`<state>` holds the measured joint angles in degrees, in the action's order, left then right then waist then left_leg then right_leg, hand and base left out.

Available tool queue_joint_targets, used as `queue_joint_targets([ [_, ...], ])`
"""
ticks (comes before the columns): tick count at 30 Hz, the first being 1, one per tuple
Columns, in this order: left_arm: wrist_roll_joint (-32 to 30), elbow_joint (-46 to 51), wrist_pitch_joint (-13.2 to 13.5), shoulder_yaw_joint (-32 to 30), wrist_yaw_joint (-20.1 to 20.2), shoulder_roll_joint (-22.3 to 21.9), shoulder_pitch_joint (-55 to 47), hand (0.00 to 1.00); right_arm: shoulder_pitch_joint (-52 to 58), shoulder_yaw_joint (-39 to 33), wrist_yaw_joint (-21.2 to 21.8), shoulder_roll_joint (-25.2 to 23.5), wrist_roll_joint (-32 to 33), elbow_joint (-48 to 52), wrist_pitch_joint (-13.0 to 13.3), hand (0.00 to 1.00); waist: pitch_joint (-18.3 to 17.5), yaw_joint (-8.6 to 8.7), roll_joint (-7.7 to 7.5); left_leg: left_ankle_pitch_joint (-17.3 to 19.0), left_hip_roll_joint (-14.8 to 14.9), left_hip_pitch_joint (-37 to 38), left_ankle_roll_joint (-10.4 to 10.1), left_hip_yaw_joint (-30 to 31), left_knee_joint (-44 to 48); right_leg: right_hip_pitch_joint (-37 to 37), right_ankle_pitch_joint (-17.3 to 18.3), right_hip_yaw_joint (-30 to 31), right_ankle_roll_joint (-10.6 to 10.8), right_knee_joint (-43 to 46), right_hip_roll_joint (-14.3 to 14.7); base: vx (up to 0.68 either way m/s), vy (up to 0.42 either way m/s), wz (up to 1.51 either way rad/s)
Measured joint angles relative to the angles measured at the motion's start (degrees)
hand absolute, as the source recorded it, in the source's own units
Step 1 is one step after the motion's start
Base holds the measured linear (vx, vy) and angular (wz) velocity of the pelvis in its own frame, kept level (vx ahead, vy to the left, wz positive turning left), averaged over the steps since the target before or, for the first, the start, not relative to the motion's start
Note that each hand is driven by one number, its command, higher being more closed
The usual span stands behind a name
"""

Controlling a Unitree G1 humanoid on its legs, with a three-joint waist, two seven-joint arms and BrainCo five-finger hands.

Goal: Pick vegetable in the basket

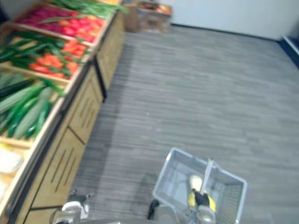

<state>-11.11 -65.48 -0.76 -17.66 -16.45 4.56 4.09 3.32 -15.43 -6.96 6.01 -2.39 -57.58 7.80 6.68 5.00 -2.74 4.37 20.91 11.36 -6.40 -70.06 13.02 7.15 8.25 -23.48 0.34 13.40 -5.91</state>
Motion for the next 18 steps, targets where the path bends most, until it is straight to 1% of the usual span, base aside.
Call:
queue_joint_targets([
  [2, 1.1, 0.0, 0.2, -0.7, 0.4, -0.6, 0.1, 0.00, 0.5, 0.3, 0.1, -0.3, 0.0, 0.0, 0.0, 1.00, -0.1, 0.94, 0.13, -0.5, 4.0, 0.4, 0.6, 0.6, 5.6, -2.0, -0.3, 0.5, -0.5, -2.2, 2.1, -0.02, -0.129, -0.30],
  [3, 1.4, 0.0, 0.3, -0.9, 0.5, -1.0, -0.2, 0.00, 0.6, 1.4, 0.1, -0.1, 0.0, 0.1, 0.3, 1.00, 0.0, 1.34, 0.48, -1.1, 6.8, 0.9, 0.3, 1.7, 9.9, -2.9, -0.7, 1.3, -1.2, -3.4, 3.4, -0.04, -0.129, -0.60],
  [4, 1.4, 0.1, 0.3, -1.6, 0.5, -1.6, -0.4, 0.00, 0.6, 3.1, 0.1, 0.1, -0.1, 0.3, 0.6, 1.00, 0.0, 1.13, 0.59, -2.7, 8.9, 1.0, 0.6, 3.3, 14.4, -3.5, -1.2, 3.5, -2.0, -4.4, 4.3, -0.02, -0.083, -0.72],
  [5, 1.5, 0.2, 0.5, -2.1, 0.4, -1.9, -0.8, 0.00, 0.6, 3.9, 0.1, 0.2, -0.2, 0.4, 0.8, 1.00, 0.0, 0.99, 0.58, -4.0, 9.8, 0.8, 1.0, 5.0, 16.8, -3.9, -1.4, 4.8, -2.3, -4.9, 4.5, 0.02, -0.045, -0.99],
  [6, 1.9, 0.1, 0.8, -2.2, 0.4, -2.5, -2.2, 0.00, 0.3, 5.4, 0.1, 0.1, -0.8, 0.5, 1.2, 1.00, 0.5, 0.60, 0.06, -3.3, 10.2, -2.0, 0.8, 13.4, 21.3, -4.7, -1.8, 8.0, -3.0, -5.7, 4.2, 0.04, -0.005, -0.93],
  [7, 2.0, 0.2, 1.0, -2.2, 0.4, -3.1, -2.8, 0.00, -0.1, 5.7, 0.0, 0.3, -1.7, 0.6, 1.3, 1.00, 0.8, 0.41, -0.21, 0.6, 7.6, -4.7, 0.3, 21.7, 22.1, -4.8, -2.0, 9.9, -2.9, -5.7, 3.5, 0.03, 0.019, -1.08],
  [8, 2.3, 0.9, 1.5, -2.1, 0.3, -3.4, -3.3, 0.00, -0.1, 5.7, 0.0, 0.4, -2.0, 0.8, 1.3, 1.00, 0.9, -0.04, 0.21, 3.1, 4.3, -6.6, 0.2, 29.2, 21.4, -5.0, -2.3, 11.9, -2.5, -6.0, 3.0, 0.02, 0.054, -1.02],
  [9, 3.1, 1.8, 1.9, -1.6, 0.2, -3.4, -3.7, 0.00, 0.2, 5.7, 0.0, 0.8, -2.1, 0.9, 1.3, 1.00, 1.1, -0.71, 0.21, 5.1, 0.8, -8.0, 0.0, 35.8, 19.5, -5.4, -2.8, 14.2, -2.3, -6.6, 2.9, 0.02, 0.095, -1.23],
  [10, 3.8, 2.4, 2.8, -0.8, -0.3, -3.1, -4.5, 0.00, 0.1, 6.1, 0.0, 1.1, -2.1, 1.0, 1.3, 1.00, 1.1, -1.51, 0.90, 6.9, -3.4, -9.0, -0.2, 42.7, 15.7, -5.6, -3.1, 16.9, -1.8, -7.3, 2.8, 0.01, 0.147, -1.31],
  [11, 4.2, 2.4, 3.3, -0.4, -0.4, -3.1, -4.8, 0.00, 0.2, 6.5, 0.1, 1.5, -2.1, 1.6, 1.3, 1.00, 1.3, -1.73, 1.44, 7.8, -6.9, -9.6, -0.5, 47.7, 11.2, -5.5, -3.2, 19.4, -1.6, -7.9, 2.8, -0.02, 0.154, -1.14],
  [12, 4.2, 2.4, 3.3, 0.0, -0.5, -3.1, -5.0, 0.00, 0.3, 6.9, 0.1, 1.9, -2.1, 1.9, 1.3, 1.00, 1.3, -1.88, 1.68, 7.7, -8.2, -10.3, -0.5, 49.9, 8.8, -5.4, -3.4, 20.4, -1.3, -8.4, 2.8, -0.04, 0.180, -0.96],
  [13, 4.1, 2.5, 3.4, 0.8, -0.6, -3.2, -5.0, 0.00, 0.6, 7.2, 0.2, 2.1, -2.1, 3.0, 1.3, 1.00, 1.6, -2.01, 2.20, 7.6, -10.4, -11.2, -0.6, 54.2, 3.5, -5.2, -3.7, 22.2, -0.1, -9.2, 3.0, -0.05, 0.209, -0.87],
  [14, 4.1, 2.8, 3.4, 1.6, -0.6, -3.2, -5.5, 0.00, 0.8, 7.5, 0.6, 2.5, -2.1, 4.0, 1.4, 1.00, 1.9, -2.21, 3.04, 7.4, -11.3, -11.5, -0.5, 58.2, -1.9, -4.7, -4.2, 24.0, 0.7, -9.4, 3.6, -0.05, 0.271, -0.87],
  [15, 4.1, 2.8, 3.5, 1.8, -0.6, -3.3, -5.6, 0.00, 0.9, 7.6, 0.9, 2.8, -2.2, 4.6, 1.4, 1.00, 2.0, -2.27, 3.90, 6.4, -11.2, -12.0, -0.7, 60.1, -3.9, -4.2, -4.4, 24.5, 1.1, -9.4, 4.3, -0.02, 0.249, -0.90],
  [16, 4.1, 2.9, 3.6, 1.5, -0.7, -2.8, -5.6, 0.00, 0.9, 8.3, 1.1, 2.8, -2.3, 5.1, 1.4, 1.00, 1.7, -2.93, 4.22, 5.9, -12.2, -12.3, -0.4, 60.0, -3.3, -3.8, -5.2, 26.1, 2.2, -9.9, 4.3, 0.07, 0.300, -0.65],
  [17, 3.9, 3.1, 3.7, 2.1, -0.6, -2.2, -5.6, 0.00, 1.6, 9.1, 1.3, 2.7, -2.3, 6.1, 2.1, 1.00, 1.8, -3.12, 3.15, 6.7, -13.6, -13.0, 0.0, 59.3, -3.2, -3.9, -6.3, 26.3, 4.0, -11.0, 2.9, 0.12, 0.244, -0.46],
  [18, 3.8, 3.2, 3.9, 2.1, -0.6, -1.9, -5.2, 0.00, 1.7, 9.1, 1.3, 2.6, -2.3, 6.2, 2.4, 1.00, 2.0, -3.17, 2.57, 6.9, -13.9, -12.9, 0.5, 58.7, -2.9, -3.9, -6.5, 26.4, 4.2, -11.3, 2.3, 0.13, 0.233, -0.25],
])
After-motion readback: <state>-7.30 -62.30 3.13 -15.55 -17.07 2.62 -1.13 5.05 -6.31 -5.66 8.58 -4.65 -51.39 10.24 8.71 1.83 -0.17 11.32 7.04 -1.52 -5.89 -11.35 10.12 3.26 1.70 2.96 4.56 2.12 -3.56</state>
